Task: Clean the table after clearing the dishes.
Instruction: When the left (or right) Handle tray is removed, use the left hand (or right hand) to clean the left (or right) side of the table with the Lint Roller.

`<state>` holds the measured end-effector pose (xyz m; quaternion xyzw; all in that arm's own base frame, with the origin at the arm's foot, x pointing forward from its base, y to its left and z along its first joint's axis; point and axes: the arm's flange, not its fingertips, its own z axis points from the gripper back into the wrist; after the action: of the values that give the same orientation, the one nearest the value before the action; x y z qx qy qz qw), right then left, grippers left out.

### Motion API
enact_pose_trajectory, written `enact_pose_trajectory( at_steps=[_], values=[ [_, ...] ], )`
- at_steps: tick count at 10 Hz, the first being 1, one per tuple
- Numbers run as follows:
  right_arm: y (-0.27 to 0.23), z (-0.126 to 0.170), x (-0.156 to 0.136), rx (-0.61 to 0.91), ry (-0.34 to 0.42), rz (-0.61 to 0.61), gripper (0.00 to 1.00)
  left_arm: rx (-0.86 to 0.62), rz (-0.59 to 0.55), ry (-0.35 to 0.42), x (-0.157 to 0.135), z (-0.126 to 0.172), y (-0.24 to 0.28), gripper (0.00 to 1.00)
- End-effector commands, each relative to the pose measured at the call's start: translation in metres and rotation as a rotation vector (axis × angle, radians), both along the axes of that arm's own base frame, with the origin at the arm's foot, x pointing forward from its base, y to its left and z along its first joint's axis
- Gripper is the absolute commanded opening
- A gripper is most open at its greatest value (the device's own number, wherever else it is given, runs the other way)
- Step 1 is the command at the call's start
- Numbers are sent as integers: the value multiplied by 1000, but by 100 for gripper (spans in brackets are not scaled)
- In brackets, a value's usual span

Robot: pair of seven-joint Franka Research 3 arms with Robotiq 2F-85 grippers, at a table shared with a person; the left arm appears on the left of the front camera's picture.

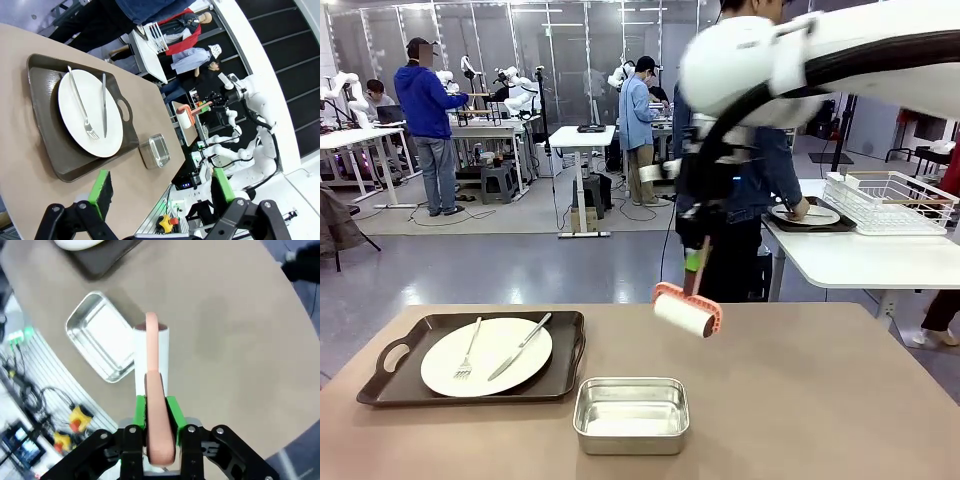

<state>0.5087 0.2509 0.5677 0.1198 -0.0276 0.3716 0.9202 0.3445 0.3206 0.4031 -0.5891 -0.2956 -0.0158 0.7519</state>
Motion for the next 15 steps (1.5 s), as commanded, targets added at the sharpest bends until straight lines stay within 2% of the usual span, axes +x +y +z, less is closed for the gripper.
enact_pose_trajectory(
  at_steps=[1,2,3,4,8,9,10,11,12,13,15],
  values=[
    [-51,-36,-50,143,-88,-221,0,-10,-3,-6,-3,2,1,100],
    [-69,-43,-54,222,-101,-272,0,-10,-3,-6,-3,2,1,100],
    [-78,-50,-54,258,-101,-261,0,-10,-3,-6,-3,2,1,100],
    [-74,-21,-22,157,-32,-243,0,-10,-3,-6,-3,2,1,100],
    [-74,-21,-22,157,-32,-243,0,-10,-3,-6,-3,2,1,100],
    [-77,-27,-27,174,-42,-237,22,-10,-3,-6,-3,2,1,100],
    [-103,-43,-8,265,-150,-451,22,-10,-3,-6,-3,2,1,100],
    [-124,-63,-1,342,-56,-529,22,-10,-3,-6,-3,2,1,100],
    [-139,-77,2,425,-2,-598,22,-10,-3,-6,-3,2,1,100],
    [-149,-96,8,453,88,-659,22,-10,-3,-6,-3,2,1,100],
    [-158,-121,13,483,162,-702,22,-10,-3,-6,-3,2,1,100]
  ],
)
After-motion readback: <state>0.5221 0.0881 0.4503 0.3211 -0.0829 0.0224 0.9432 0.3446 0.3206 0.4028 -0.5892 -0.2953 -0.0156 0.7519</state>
